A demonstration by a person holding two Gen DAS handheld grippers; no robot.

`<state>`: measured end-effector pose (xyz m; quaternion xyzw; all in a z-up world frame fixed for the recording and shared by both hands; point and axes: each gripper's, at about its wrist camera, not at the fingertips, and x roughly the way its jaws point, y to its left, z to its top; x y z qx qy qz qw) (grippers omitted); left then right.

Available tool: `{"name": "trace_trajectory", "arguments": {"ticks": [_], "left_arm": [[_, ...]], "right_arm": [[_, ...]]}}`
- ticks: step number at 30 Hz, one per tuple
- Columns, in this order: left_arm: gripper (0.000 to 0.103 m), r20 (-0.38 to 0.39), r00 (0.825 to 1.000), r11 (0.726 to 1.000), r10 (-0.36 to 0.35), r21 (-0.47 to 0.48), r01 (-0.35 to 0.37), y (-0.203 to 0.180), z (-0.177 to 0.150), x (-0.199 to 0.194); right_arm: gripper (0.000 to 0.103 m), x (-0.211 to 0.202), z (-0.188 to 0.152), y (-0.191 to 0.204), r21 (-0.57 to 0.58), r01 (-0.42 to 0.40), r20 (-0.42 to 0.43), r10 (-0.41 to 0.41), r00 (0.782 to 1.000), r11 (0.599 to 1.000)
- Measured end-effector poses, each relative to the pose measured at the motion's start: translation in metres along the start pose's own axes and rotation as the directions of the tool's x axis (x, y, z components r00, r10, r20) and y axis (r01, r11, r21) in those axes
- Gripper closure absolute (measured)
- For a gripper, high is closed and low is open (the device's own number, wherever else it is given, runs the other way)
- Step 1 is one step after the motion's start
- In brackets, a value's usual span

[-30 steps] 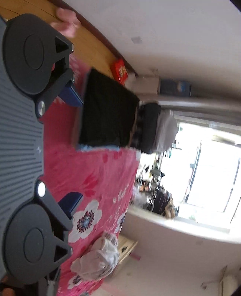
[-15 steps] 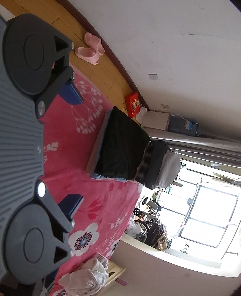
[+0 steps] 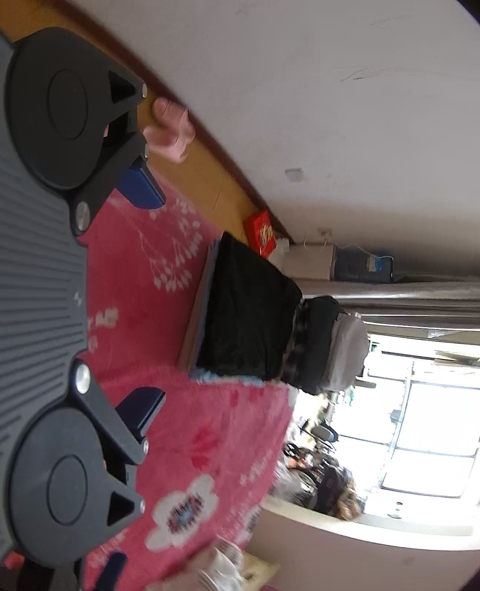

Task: Fold clothes

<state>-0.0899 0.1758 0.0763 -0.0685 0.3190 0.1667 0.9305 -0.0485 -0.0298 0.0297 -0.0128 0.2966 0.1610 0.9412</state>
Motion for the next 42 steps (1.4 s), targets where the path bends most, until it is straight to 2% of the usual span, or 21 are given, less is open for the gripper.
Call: {"name": "trace_trajectory", "arguments": {"ticks": [7,13,20,25,42], "left_arm": [[0.0,-0.011,0.999,0.998,0.035,0.05,-0.034,-0.007,-0.001,0.004],[0.0,-0.013,0.999,0.993,0.05,0.104,-0.048,-0.016,-0.004,0.008],[0.0,0.02,0.997,0.992,0.078,0.102,-0.08,-0.018,-0.008,0.004],[0.0,-0.004,0.996,0.994,0.089,0.07,-0.088,-0.014,-0.007,0.007],[0.0,-0.065,0.986,0.987,0.156,0.039,-0.154,-0.019,-0.005,0.024]], "right_arm": [[0.001,-0.002,0.002,0.006,0.001,-0.013,0.028,0.013,1.0,1.0],[0.001,0.001,0.002,0.008,0.009,-0.038,0.009,0.038,0.999,0.999],[0.001,0.0,0.004,0.013,-0.035,-0.04,-0.002,0.04,0.999,0.999],[0.001,-0.001,0.004,0.014,-0.043,-0.051,-0.01,0.051,0.999,0.998],[0.001,0.012,0.015,0.017,-0.002,0.004,-0.045,-0.004,0.999,1.0]]}}
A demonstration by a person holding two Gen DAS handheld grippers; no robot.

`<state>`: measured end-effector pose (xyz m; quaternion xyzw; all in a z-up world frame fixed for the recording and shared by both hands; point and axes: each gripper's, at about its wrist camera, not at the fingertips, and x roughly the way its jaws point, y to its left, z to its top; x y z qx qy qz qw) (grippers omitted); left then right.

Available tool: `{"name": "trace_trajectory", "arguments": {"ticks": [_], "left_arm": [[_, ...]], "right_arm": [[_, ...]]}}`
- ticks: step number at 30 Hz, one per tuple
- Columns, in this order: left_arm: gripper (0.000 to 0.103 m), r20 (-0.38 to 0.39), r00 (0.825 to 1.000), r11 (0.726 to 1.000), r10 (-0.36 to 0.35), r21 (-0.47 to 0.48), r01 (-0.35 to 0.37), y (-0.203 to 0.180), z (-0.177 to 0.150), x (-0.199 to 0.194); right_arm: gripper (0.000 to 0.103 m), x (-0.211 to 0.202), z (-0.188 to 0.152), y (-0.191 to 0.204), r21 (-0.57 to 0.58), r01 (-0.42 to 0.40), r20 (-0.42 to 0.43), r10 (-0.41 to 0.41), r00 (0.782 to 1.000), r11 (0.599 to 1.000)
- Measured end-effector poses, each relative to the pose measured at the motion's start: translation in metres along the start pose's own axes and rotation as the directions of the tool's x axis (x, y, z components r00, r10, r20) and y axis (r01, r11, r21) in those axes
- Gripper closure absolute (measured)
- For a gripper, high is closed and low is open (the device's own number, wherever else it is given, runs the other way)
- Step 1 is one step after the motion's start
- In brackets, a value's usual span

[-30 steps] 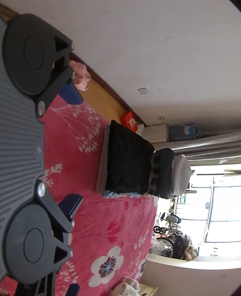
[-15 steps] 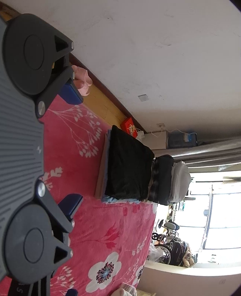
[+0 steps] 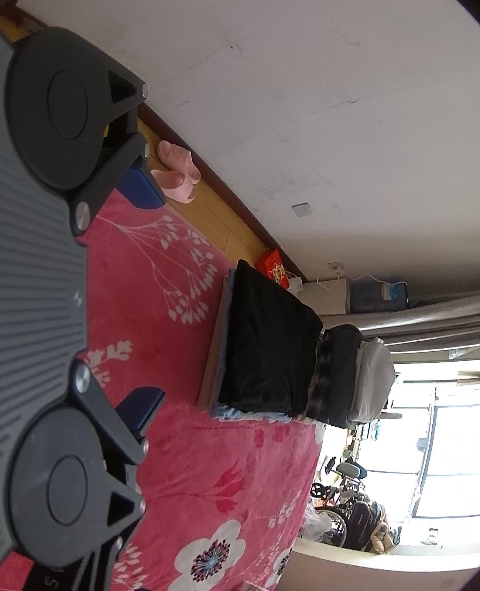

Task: Fold clothes

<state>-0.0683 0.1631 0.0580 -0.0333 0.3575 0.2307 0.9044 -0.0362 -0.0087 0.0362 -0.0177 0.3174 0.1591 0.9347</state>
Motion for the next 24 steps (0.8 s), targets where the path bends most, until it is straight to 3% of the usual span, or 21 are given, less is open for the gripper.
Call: {"name": "trace_trajectory", "arguments": {"ticks": [15,24], "left_arm": [[0.0,-0.002,0.998,0.998,0.056,-0.011,-0.056,0.007,-0.003,0.009],[0.0,0.006,0.998,0.998,0.055,0.006,-0.055,0.008,-0.005,0.01]], "right_arm": [[0.001,0.004,-0.001,0.011,-0.019,0.019,-0.017,-0.02,1.0,1.0],[0.001,0.004,-0.002,0.017,-0.04,0.024,-0.018,-0.025,1.0,0.999]]}}
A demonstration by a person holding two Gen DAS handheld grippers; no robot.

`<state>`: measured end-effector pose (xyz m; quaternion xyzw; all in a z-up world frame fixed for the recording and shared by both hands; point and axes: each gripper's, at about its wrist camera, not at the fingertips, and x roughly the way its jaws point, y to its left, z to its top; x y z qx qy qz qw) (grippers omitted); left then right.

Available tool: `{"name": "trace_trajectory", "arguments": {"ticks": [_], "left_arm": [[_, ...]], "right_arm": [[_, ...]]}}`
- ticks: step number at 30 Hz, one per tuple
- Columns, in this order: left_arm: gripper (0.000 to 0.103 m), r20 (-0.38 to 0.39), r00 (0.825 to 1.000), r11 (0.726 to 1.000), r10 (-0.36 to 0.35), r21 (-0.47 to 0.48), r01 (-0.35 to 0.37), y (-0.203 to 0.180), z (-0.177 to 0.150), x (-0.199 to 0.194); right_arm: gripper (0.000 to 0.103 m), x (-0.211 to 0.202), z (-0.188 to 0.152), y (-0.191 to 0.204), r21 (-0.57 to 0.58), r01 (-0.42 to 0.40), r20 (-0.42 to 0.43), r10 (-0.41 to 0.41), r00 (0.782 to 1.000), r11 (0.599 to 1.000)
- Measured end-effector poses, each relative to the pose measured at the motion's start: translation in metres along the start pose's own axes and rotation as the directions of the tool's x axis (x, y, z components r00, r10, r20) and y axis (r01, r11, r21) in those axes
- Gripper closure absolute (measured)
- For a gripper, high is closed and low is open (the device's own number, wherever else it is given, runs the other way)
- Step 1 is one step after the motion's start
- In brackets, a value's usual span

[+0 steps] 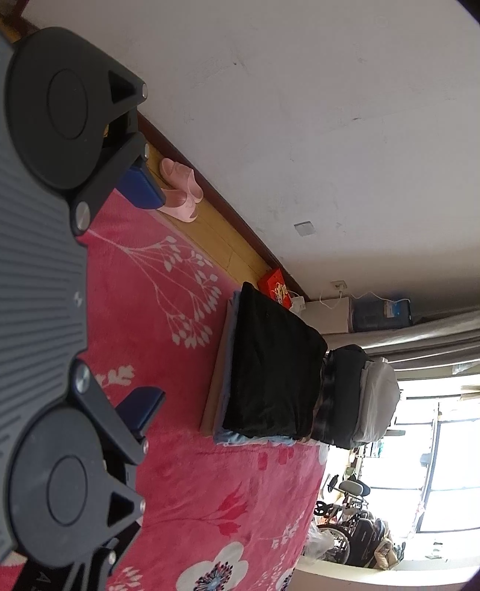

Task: Fold clothes

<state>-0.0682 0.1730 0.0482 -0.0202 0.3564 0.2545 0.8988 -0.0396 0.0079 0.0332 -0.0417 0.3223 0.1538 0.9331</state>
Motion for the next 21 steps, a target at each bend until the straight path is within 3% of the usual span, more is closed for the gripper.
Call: {"name": "trace_trajectory", "arguments": {"ticks": [21], "left_arm": [[0.0,0.018,0.999,0.999,-0.042,-0.013,0.043,0.0018,0.0035,-0.0002]], "right_arm": [[0.001,0.004,0.0001,0.0011,0.008,-0.001,-0.022,0.001,1.0,1.0]]}}
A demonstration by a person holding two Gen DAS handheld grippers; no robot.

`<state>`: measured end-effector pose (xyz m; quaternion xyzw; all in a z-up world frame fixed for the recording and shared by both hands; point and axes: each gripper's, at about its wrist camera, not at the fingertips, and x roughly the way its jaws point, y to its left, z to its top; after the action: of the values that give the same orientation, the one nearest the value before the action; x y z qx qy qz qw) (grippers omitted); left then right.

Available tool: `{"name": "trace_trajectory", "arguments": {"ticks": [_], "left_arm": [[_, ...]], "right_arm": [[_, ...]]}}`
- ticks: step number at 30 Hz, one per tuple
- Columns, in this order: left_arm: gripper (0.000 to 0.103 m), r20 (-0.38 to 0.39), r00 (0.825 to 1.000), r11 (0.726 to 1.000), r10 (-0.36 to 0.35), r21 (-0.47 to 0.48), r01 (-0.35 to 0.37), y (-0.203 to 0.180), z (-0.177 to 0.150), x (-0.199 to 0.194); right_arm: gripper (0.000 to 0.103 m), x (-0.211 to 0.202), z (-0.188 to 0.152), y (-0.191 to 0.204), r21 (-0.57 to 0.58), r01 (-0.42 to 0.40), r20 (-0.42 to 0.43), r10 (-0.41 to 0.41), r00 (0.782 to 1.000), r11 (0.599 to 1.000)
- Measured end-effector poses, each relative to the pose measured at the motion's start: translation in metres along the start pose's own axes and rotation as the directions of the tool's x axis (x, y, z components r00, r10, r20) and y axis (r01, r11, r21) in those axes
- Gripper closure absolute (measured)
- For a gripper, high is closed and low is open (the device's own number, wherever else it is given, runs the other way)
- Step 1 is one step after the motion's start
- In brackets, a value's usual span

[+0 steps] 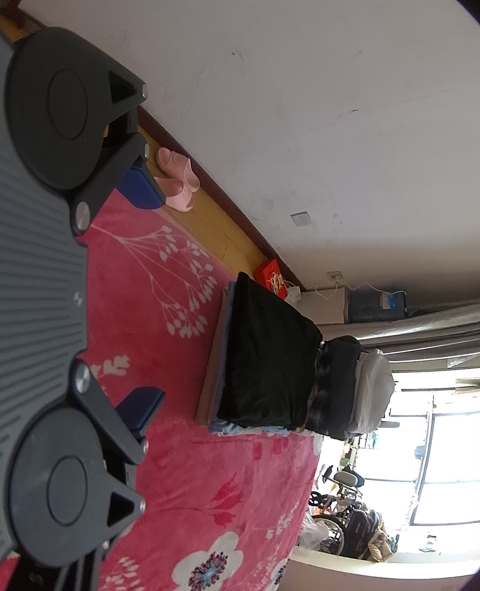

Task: Fold clothes

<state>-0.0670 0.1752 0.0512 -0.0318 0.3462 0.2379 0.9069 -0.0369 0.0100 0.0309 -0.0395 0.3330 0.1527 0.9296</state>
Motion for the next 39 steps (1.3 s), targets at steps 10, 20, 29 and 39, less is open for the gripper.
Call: {"name": "trace_trajectory", "arguments": {"ticks": [10,20,29,39], "left_arm": [[0.0,0.03,0.999,1.0,-0.03,0.002,0.03,0.003,0.003,-0.006],[0.0,0.068,0.997,1.0,-0.027,-0.003,0.027,0.01,0.016,-0.016],[0.0,0.07,0.997,1.0,-0.019,-0.004,0.02,0.011,0.019,-0.016],[0.0,0.066,0.998,1.0,-0.009,-0.011,0.01,0.014,0.02,-0.016]], "right_arm": [[0.001,0.002,0.003,0.004,-0.016,-0.02,-0.005,0.02,1.0,1.0],[0.001,-0.002,0.01,0.005,-0.013,-0.034,0.006,0.034,0.999,0.999],[0.001,0.002,0.013,0.007,-0.011,-0.047,-0.011,0.047,0.999,0.999],[0.001,0.003,0.015,0.01,-0.01,-0.062,-0.03,0.062,0.998,0.998]]}}
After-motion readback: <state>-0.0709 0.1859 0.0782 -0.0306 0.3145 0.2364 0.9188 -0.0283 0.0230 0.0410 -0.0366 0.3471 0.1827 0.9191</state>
